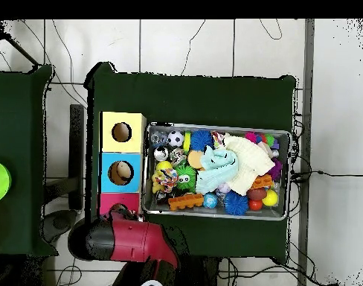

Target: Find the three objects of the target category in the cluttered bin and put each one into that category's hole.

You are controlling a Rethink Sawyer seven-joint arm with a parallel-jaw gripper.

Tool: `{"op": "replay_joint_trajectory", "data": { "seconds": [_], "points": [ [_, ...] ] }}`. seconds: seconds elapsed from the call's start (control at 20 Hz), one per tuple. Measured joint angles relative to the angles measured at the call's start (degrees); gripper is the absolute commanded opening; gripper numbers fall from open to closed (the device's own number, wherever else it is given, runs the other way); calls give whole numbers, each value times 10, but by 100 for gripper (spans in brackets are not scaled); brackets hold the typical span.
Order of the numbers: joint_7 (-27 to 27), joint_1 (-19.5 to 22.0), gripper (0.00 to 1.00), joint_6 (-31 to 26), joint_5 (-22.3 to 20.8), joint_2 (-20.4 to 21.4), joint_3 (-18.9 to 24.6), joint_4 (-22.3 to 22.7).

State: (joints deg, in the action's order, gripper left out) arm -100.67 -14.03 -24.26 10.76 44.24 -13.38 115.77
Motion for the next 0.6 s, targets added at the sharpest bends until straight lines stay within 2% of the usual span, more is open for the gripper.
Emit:
{"op": "replay_joint_trajectory", "data": {
  "seconds": [0.6],
  "points": [
    [0,-3,0,3,36,0,28,0]
  ]
}}
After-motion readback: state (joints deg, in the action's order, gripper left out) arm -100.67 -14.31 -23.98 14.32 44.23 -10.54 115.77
